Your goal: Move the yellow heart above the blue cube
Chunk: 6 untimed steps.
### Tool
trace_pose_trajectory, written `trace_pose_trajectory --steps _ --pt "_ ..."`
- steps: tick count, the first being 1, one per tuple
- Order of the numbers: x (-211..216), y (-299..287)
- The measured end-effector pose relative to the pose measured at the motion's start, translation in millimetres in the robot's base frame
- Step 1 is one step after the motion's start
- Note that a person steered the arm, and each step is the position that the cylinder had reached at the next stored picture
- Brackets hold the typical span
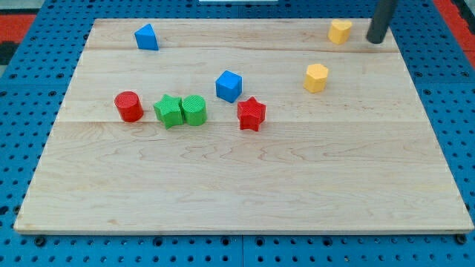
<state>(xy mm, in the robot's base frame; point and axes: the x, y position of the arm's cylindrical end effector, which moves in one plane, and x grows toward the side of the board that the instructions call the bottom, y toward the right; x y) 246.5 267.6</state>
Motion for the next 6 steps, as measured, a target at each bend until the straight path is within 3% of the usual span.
trace_pose_trajectory --steps 2,3,5,6 --pt "-17.1 -145.3" --pt "-19.9 -174.4" --pt "-36.9 -53.2" --pt "-55.1 -65.1"
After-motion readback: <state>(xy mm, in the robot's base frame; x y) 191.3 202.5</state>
